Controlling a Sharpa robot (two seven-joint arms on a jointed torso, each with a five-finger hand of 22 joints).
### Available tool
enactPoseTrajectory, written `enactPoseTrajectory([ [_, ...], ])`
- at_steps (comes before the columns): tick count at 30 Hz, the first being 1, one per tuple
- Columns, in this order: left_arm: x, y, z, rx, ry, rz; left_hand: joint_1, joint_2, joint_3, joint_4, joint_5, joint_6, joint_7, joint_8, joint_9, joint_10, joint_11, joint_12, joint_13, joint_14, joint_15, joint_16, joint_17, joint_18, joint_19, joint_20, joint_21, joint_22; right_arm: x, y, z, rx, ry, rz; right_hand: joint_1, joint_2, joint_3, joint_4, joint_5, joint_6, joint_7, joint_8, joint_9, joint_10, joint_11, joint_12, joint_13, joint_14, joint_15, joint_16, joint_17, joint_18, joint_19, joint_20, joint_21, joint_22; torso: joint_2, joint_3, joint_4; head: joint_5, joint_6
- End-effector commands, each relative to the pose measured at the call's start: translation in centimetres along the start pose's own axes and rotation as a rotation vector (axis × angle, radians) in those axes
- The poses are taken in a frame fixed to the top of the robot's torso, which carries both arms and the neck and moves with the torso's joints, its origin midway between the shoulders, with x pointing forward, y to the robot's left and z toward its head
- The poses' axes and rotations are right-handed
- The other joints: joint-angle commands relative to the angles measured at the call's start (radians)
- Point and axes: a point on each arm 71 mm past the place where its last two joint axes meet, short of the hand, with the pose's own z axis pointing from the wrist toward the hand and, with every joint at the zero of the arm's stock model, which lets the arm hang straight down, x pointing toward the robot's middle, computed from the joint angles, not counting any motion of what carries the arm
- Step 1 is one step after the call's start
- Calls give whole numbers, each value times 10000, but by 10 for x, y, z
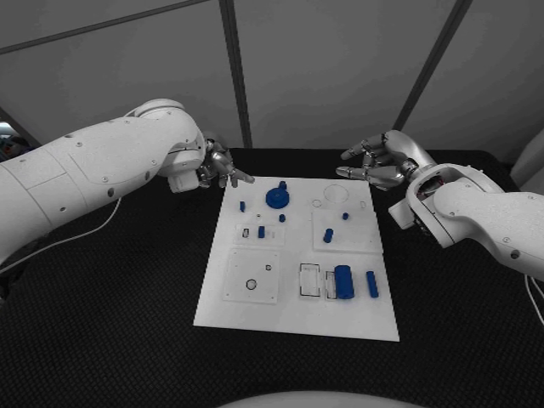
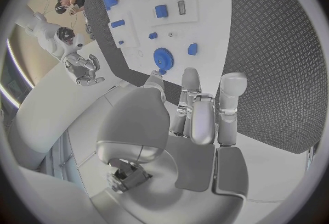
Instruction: Assemble the parts on the task board
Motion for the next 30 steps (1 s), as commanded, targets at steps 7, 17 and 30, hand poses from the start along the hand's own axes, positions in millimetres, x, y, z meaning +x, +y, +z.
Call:
enactPoseTrajectory([
  [7, 1, 1, 15, -475, 747, 878, -330, 139, -435, 14, -24, 493, -162, 267, -208, 520, -157, 567, 431, 538, -95, 554, 843, -59, 642, -109, 712, 885, 2, 2, 1, -89, 79, 2, -103, 43, -60, 27, 52, -1, -1, 52, -14, -42, 5, -27, -11, 452, -95, -42, 353, 98, -80, -2, -52, -15, 4, -6, 4, -36, -51],
  [17, 14, 7, 30, -721, 1033, 823, -397, 161, -511, 27, -39, 524, -177, 286, -233, 549, -171, 602, 451, 544, -110, 571, 863, -75, 691, -126, 773, 965, 3, 4, 1, -151, 109, 23, -97, 51, -56, 27, 61, -1, -2, 55, -14, -48, 4, -34, -22, 452, -96, -47, 347, 99, -83, -2, -60, -25, -11, -11, 4, 0, -65],
  [30, 24, 11, 37, -745, 1202, 750, -294, 235, -514, -32, -25, 536, -188, 299, -264, 544, -183, 600, 427, 539, -121, 572, 855, -76, 697, -140, 783, 985, 4, 5, 2, -170, 117, 27, -87, 63, -48, 25, 73, -4, -3, 59, -14, -50, 2, -37, -27, 449, -97, -57, 335, 104, -93, -3, -76, -48, -12, -1, 15, 15, -64],
])
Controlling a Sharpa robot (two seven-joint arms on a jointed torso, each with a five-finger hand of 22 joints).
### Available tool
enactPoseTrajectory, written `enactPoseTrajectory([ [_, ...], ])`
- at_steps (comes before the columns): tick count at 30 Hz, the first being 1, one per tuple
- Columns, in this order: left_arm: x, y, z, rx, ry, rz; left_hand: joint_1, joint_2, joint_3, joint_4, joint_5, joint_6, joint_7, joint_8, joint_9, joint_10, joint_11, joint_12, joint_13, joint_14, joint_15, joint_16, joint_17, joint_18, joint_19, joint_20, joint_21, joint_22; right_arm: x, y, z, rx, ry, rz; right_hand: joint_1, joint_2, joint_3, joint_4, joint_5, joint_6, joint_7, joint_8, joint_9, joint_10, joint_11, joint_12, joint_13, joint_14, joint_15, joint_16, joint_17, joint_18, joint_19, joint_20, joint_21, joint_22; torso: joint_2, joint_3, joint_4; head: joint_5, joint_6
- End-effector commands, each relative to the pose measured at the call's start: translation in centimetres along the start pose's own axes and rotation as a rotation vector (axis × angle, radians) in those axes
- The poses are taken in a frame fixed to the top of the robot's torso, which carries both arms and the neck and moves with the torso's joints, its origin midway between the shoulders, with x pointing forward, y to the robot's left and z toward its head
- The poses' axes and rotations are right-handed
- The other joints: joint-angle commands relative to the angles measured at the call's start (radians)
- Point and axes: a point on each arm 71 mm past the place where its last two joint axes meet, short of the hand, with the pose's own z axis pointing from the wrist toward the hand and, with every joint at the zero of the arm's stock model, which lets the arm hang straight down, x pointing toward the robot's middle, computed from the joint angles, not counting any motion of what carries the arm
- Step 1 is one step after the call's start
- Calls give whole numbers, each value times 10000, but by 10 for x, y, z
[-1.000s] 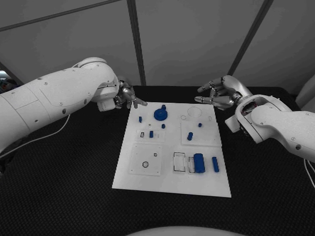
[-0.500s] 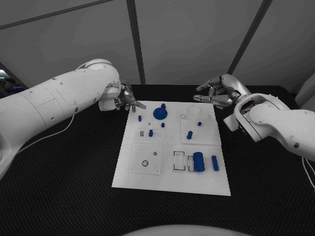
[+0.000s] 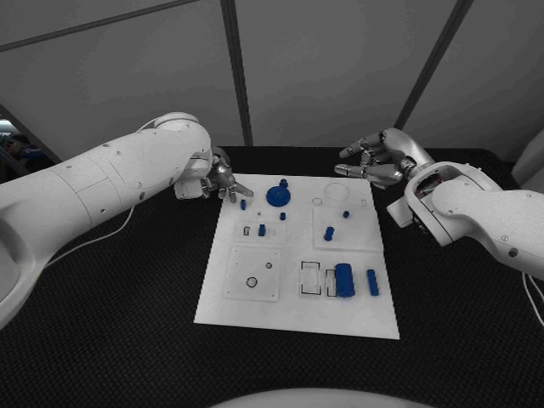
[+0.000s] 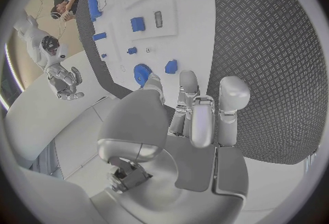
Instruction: Assemble the parts on the task board
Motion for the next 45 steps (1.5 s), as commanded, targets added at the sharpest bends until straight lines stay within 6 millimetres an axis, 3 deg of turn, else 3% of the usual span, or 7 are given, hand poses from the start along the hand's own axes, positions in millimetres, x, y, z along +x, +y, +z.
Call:
enactPoseTrajectory([
  [1, 1, -3, 0, 173, 73, 164, 24, 105, -47, -45, -21, 77, 22, 69, -18, 76, -9, 41, -26, 543, -50, 47, 784, -80, 66, -9, 52, 20, 0, 2, 1, -107, 42, -9, -47, 21, -25, 2, 32, -4, -3, 59, -15, -51, 2, -37, -14, 449, -97, -57, 336, 104, -93, -3, -29, -9, -3, 1, 12, -11, 3],
  [10, 4, -5, 2, 258, 166, 195, 256, 217, -35, -143, 7, 100, 11, 95, -69, 73, -20, 45, -45, 537, -61, 53, 786, -85, 68, -24, 67, 63, 1, 2, 1, -117, 61, -2, -47, 21, -25, 2, 32, -4, -3, 59, -15, -51, 2, -37, -14, 449, -97, -57, 336, 104, -93, -3, -29, -9, -5, 2, -2, -6, -2],
  [33, 6, -5, 5, 314, 247, 178, 1215, 790, 265, -716, 3, 173, -42, 200, -226, 60, -70, 15, -142, 524, -98, 64, 787, -97, 71, -54, 95, 214, 2, 2, 2, -104, 71, -2, -36, 37, -16, 0, 42, -6, -4, 64, -16, -47, 0, -33, -12, 451, -99, -59, 337, 105, -92, -4, -37, -16, -6, 5, 8, -22, -17],
  [45, 7, -7, 5, 537, 361, -99, 2222, 1286, 1077, -1459, -141, 92, -130, 182, -371, 7, -158, -169, -325, 525, -179, 73, 796, -107, 86, -127, 121, 339, 2, 2, 2, -95, 80, -4, -26, 50, -8, -1, 49, -7, -4, 70, -16, -43, -1, -28, -8, 452, -101, -64, 335, 105, -88, -6, -43, -20, -1, 4, 4, 1, -34],
])
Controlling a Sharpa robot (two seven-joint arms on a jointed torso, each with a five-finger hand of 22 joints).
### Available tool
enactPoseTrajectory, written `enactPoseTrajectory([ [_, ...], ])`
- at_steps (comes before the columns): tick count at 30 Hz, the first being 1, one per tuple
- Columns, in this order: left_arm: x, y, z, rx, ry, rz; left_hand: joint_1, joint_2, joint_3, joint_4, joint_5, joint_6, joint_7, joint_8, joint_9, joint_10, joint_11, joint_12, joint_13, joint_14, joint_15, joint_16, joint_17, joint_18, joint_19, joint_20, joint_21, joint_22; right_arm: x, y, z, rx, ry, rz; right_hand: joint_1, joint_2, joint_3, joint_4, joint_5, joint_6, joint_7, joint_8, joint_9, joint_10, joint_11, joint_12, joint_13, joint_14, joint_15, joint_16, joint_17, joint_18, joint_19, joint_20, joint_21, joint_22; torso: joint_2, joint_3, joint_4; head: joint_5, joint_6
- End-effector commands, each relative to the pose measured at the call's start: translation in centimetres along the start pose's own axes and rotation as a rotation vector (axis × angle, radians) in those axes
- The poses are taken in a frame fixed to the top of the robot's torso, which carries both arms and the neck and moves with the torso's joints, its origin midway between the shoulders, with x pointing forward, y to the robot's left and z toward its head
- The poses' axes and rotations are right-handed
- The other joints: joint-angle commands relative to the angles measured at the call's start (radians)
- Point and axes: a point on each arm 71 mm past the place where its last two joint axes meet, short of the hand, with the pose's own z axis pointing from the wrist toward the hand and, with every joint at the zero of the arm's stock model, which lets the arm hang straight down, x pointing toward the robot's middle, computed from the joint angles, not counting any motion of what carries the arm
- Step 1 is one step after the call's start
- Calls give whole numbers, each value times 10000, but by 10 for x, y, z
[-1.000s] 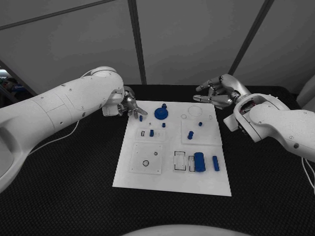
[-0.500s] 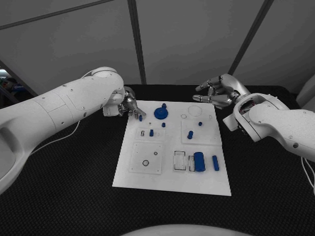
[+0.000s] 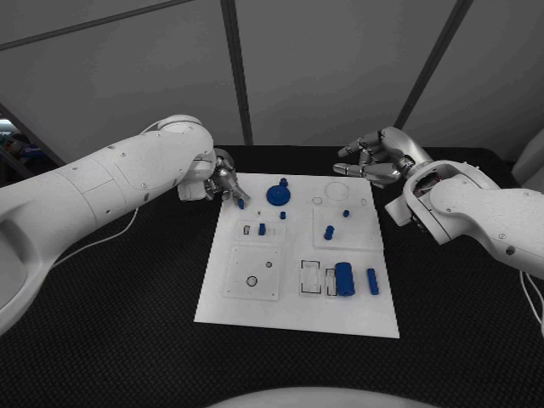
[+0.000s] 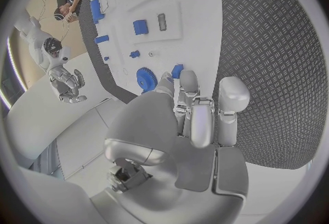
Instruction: Assemble the parts on the task board
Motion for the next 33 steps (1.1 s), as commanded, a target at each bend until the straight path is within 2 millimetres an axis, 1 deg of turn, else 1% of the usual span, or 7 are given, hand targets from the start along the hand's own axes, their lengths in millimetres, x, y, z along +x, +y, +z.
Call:
enactPoseTrajectory([
  [1, 1, -2, 0, 230, 117, -116, 284, 112, 273, -201, -44, -27, -99, 18, -34, 13, -91, -67, -43, 496, -84, 36, 806, -109, 16, -62, 45, 25, 0, 2, 1, -94, 51, -10, -27, 51, -9, -1, 49, -7, -4, 35, -17, -43, -1, -28, -11, 489, -63, -64, 336, 106, -88, -6, -44, -14, 0, 0, -6, 23, -5],
  [6, 1, -2, 0, 268, 130, -168, 594, 201, 1168, -580, -36, -109, -75, -35, -140, 20, -95, -249, -197, 506, -82, 50, 829, -124, 29, -79, 64, 110, 0, 2, 1, -86, 62, -11, -27, 51, -9, -1, 49, -7, -4, 35, -17, -43, -1, -28, -11, 489, -63, -64, 336, 106, -88, -6, -44, -14, -4, -5, 5, 48, -16],
  [10, 0, 0, -1, 288, 43, -253, 457, 26, 1897, -726, -30, -100, -69, 39, -117, 84, -89, -322, -260, 519, -73, 70, 862, -130, 53, -74, 86, 182, 1, 2, 1, -82, 67, -11, -27, 51, -9, -1, 49, -7, -4, 35, -17, -43, -1, -28, -11, 489, -63, -64, 336, 106, -88, -6, -44, -14, -4, -1, 9, 53, -14],
  [18, -1, 4, -4, 527, -98, -720, -563, -1063, 4610, -1151, 1, -190, -112, 345, 105, 336, -138, -381, -340, 575, -19, 144, 988, -152, 171, -93, 153, 425, 0, 1, 1, -77, 54, -17, -27, 53, -8, -1, 49, -7, -4, 36, -17, -43, -1, -28, -11, 489, -63, -65, 336, 106, -88, -6, -45, -15, -6, -5, 8, 63, -12],
  [23, -1, 6, -8, 756, -227, -900, -977, -1598, 5627, -1418, 116, -84, -101, 508, 251, 598, -157, -279, -211, 668, -137, 275, 1228, -204, 329, -113, 300, 650, -1, 1, 1, -66, 41, -25, -27, 64, -4, 2, 53, -7, -5, 41, -17, -40, -2, -25, -10, 491, -64, -66, 337, 106, -87, -7, -50, -20, -6, -5, 11, 84, -7],
  [28, 1, 9, -16, 1103, -354, -1158, -1303, -1998, 6487, -1634, 260, 18, -147, 581, 390, 835, -180, -236, -112, 686, -172, 295, 1267, -246, 483, -157, 451, 866, -2, 0, 0, -44, 22, -38, -27, 64, -4, 2, 53, -7, -5, 41, -17, -40, -2, -25, -10, 491, -64, -66, 337, 106, -87, -7, -50, -20, -16, -3, 17, 98, -11],
  [33, 3, 10, -24, 1422, -549, -1269, -1401, -2112, 6695, -1687, 325, 43, -159, 597, 436, 889, -193, -247, -111, 688, -181, 297, 1272, -250, 500, -165, 461, 896, -2, -1, 0, -38, 8, -45, -30, 67, -4, 6, 53, -7, -4, 43, -17, -41, -2, -25, -12, 491, -64, -70, 333, 107, -88, -8, -56, -27, -16, -13, 20, 117, 0],
])
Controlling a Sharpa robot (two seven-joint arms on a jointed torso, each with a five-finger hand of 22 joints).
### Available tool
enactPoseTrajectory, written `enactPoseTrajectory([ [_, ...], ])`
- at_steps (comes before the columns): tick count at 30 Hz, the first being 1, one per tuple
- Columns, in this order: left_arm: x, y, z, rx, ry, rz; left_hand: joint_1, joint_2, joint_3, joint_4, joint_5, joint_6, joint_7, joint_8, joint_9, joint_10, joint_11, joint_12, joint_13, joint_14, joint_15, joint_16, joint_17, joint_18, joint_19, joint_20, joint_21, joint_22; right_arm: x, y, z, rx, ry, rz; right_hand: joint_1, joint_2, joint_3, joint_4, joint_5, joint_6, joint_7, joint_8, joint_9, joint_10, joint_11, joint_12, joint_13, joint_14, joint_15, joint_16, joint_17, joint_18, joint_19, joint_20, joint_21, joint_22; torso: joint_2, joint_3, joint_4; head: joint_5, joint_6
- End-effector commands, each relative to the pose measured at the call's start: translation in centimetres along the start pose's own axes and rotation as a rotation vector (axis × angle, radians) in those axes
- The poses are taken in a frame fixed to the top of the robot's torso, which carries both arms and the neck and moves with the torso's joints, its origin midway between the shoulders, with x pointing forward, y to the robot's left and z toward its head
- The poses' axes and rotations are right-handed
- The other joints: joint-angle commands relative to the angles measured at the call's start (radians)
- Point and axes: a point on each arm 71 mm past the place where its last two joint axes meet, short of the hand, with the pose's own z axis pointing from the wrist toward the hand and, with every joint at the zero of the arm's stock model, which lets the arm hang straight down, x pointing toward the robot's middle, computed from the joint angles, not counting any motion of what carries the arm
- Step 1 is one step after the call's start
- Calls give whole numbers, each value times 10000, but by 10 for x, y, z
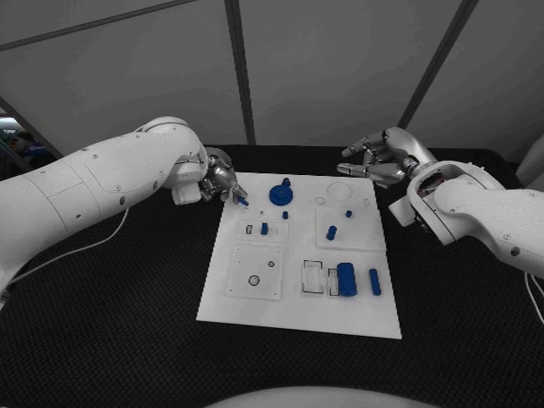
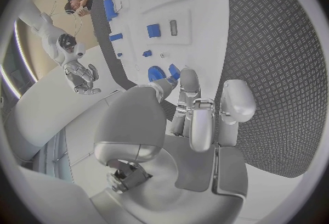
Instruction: Assemble the parts on the task board
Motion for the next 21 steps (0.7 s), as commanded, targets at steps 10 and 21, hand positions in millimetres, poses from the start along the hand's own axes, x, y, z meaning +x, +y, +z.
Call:
enactPoseTrajectory([
  [10, 1, -10, -12, 869, -861, 311, -109, -190, 1127, -988, 66, 91, -28, 56, 32, 226, -129, 0, -6, 716, -71, 56, 1270, 371, 55, 9, 8, -4, -1, 1, 0, -83, 21, -22, -31, 67, -4, 6, 53, -8, -4, 46, -17, -41, -1, -26, -12, 490, -65, -34, 328, 107, -89, -8, -56, -16, 12, 1, -37, 71, 36],
  [21, 24, -7, -21, 1111, -1773, 1927, -187, -497, 1504, -1097, 234, 257, -73, 53, 95, 459, -184, 42, 108, 727, -118, 70, 1298, 313, 232, -32, 213, 253, -3, 0, -1, -80, -8, -32, -31, 67, -4, 6, 53, -8, -4, 46, -17, -41, -1, -26, -12, 490, -65, -34, 328, 107, -89, -8, -56, -16, 8, -1, -1, 57, -11],
])
